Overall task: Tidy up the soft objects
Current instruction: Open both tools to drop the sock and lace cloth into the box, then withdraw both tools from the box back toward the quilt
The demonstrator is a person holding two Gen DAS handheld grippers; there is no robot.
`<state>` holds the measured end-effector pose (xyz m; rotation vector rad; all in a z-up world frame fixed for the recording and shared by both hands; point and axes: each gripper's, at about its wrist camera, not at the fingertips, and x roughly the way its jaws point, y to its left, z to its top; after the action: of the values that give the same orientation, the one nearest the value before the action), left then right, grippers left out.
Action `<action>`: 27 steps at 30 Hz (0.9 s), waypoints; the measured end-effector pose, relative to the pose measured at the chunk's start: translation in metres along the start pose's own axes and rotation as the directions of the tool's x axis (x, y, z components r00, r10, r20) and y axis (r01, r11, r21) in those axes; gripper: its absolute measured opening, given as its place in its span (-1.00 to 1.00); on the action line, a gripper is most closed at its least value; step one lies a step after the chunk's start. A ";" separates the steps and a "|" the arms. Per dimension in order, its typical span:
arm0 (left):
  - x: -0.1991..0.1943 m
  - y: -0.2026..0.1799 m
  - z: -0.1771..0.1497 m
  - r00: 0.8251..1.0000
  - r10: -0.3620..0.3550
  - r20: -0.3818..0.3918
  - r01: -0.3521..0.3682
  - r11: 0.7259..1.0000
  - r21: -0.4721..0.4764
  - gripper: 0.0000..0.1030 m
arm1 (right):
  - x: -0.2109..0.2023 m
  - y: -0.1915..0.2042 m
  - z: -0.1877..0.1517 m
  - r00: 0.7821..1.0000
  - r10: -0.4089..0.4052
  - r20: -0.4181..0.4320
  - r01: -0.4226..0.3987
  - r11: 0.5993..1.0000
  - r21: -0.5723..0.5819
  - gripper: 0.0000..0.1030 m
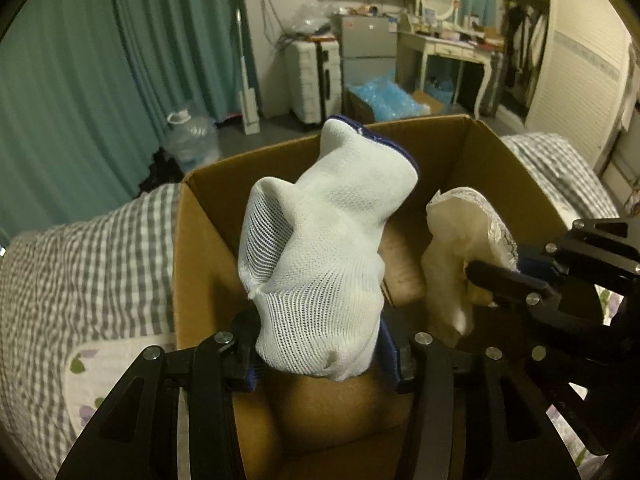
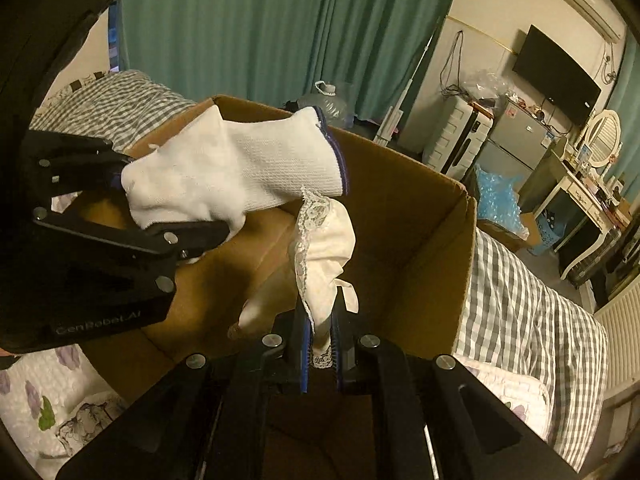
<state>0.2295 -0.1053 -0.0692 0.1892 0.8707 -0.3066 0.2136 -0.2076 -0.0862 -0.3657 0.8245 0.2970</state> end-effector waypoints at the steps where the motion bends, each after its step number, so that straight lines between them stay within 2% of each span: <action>1: 0.000 0.000 0.001 1.000 -0.007 -0.001 0.007 1.000 0.001 0.01 | -0.002 0.000 -0.001 1.000 -0.004 0.004 0.004 1.000 0.006 -0.68; 2: 0.000 0.000 0.000 1.000 -0.004 -0.005 0.004 1.000 0.002 0.03 | -0.003 -0.002 0.003 1.000 -0.012 0.007 0.012 1.000 0.009 -0.55; 3: -0.001 0.000 0.001 1.000 0.014 -0.013 -0.014 1.000 0.000 0.03 | -0.006 -0.004 0.005 1.000 -0.023 0.014 0.023 1.000 0.016 -0.22; 4: -0.003 0.000 0.001 0.999 0.033 -0.017 -0.033 0.999 -0.012 0.04 | -0.011 -0.006 0.006 0.999 -0.029 0.026 0.028 0.999 0.028 -0.03; 9: -0.026 0.017 0.001 0.999 -0.006 0.040 0.012 0.988 -0.156 0.27 | -0.041 -0.010 0.009 0.993 -0.069 0.096 0.064 0.996 0.056 0.07; 13: -0.052 0.020 0.004 0.994 0.024 0.111 -0.005 0.986 -0.166 0.48 | -0.068 -0.010 0.008 0.984 -0.094 0.148 0.084 0.994 0.071 0.15; 16: -0.073 0.023 0.004 0.985 0.039 0.170 -0.011 0.986 -0.164 0.49 | -0.085 -0.007 0.009 0.979 -0.098 0.176 0.084 0.993 0.086 0.18; 18: -0.084 0.026 0.003 0.982 0.040 0.182 -0.013 0.989 -0.150 0.49 | -0.095 -0.003 0.009 0.976 -0.102 0.194 0.086 0.992 0.089 0.21; 23: -0.110 0.036 -0.005 0.970 0.104 0.218 -0.070 0.985 -0.160 0.49 | -0.120 0.009 0.012 0.964 -0.097 0.249 0.076 0.993 0.091 0.24; 27: -0.142 0.050 -0.013 0.951 0.152 0.270 -0.097 0.974 -0.206 0.49 | -0.149 0.016 0.011 0.947 -0.070 0.313 0.036 0.993 0.113 0.52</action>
<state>0.1516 -0.0285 0.0346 0.0204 0.5943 -0.1255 0.1185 -0.2056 0.0308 -0.2313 0.5104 0.2522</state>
